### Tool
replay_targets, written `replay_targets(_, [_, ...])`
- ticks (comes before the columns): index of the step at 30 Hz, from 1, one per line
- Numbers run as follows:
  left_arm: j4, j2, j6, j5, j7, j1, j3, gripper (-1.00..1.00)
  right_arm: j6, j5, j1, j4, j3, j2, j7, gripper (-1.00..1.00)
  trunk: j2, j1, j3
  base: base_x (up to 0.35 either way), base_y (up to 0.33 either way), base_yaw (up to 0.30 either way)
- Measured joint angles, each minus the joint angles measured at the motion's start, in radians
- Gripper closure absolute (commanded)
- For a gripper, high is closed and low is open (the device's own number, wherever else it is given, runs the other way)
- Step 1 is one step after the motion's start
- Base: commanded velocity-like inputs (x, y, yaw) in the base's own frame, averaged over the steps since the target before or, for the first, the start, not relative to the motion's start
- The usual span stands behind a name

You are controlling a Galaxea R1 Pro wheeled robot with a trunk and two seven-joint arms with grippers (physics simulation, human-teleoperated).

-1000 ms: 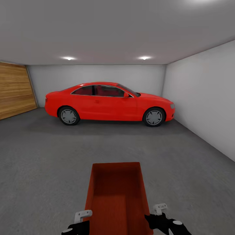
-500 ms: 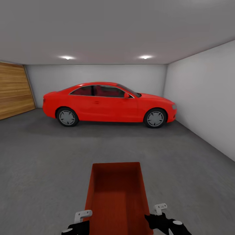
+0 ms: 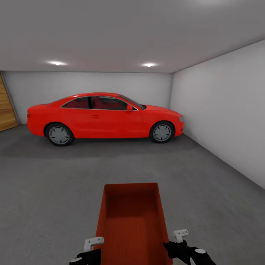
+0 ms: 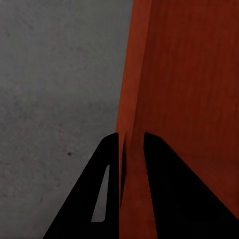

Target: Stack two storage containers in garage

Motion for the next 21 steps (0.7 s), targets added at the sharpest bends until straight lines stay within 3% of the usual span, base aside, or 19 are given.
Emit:
replay_targets(7, [0.0,0.0,0.0,0.001,0.001,0.0,-0.001,1.0,0.0,0.0,0.0,0.0,0.0,0.0,0.0,1.0,0.0,0.0,0.0,0.05,0.0,-0.296])
replay_targets(21, [0.0,0.003,0.001,0.005,0.003,0.0,-0.004,1.0,0.0,0.001,0.0,0.001,0.0,0.002,-0.003,1.0,0.0,-0.001,0.0,0.317,0.0,-0.296])
